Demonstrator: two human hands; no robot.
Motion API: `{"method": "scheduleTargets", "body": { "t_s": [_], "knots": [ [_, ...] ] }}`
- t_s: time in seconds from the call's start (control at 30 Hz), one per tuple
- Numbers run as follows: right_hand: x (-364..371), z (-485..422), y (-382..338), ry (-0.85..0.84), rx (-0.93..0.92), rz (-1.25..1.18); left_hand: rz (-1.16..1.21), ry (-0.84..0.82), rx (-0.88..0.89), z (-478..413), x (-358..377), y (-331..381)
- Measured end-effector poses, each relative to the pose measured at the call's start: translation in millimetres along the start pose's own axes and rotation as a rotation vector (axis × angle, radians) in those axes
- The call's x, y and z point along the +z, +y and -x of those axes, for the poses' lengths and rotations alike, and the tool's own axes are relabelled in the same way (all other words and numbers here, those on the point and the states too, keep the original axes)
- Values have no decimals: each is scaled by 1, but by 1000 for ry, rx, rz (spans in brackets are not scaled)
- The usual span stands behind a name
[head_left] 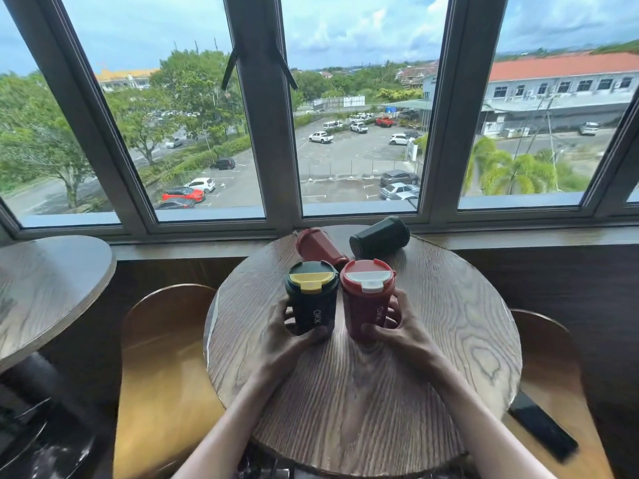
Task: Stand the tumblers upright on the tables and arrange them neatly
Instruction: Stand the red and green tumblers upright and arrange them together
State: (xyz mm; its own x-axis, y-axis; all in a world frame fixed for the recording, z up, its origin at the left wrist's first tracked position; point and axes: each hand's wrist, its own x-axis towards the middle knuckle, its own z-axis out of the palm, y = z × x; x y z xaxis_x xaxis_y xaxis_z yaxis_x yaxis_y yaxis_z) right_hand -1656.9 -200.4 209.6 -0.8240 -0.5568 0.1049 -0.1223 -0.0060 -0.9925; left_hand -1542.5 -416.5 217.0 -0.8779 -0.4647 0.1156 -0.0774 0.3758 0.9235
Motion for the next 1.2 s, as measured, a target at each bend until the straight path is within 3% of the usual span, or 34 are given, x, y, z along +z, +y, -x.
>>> {"method": "scheduleTargets", "body": {
  "t_s": [0.37,0.5,0.57,0.63,0.73,0.8,0.87,0.97,1.07,1.2],
  "knots": [
    [0,2,-2,6,9,32,-4,-17,-8,0,-1,2],
    [-7,6,-12,-13,54,-44,108,-113,0,9,-7,11],
    [-13,6,-15,12,78,-169,226,-5,22,13,-9,18],
    [-19,-1,-14,133,124,-222,289,256,104,14,-13,34],
    [-32,-26,-16,352,166,-63,87,563,323,11,-13,78],
    [-41,-54,-21,446,199,29,-153,509,483,7,-2,114],
    [-49,-87,-28,475,243,75,-365,330,585,-2,13,139],
    [-58,-137,-40,488,327,120,-619,67,601,-19,31,157],
    [-67,-178,-46,554,408,162,-710,-51,558,-26,40,156],
    [-72,-210,-48,581,523,260,-699,-90,548,-23,43,144]
  ]
}}
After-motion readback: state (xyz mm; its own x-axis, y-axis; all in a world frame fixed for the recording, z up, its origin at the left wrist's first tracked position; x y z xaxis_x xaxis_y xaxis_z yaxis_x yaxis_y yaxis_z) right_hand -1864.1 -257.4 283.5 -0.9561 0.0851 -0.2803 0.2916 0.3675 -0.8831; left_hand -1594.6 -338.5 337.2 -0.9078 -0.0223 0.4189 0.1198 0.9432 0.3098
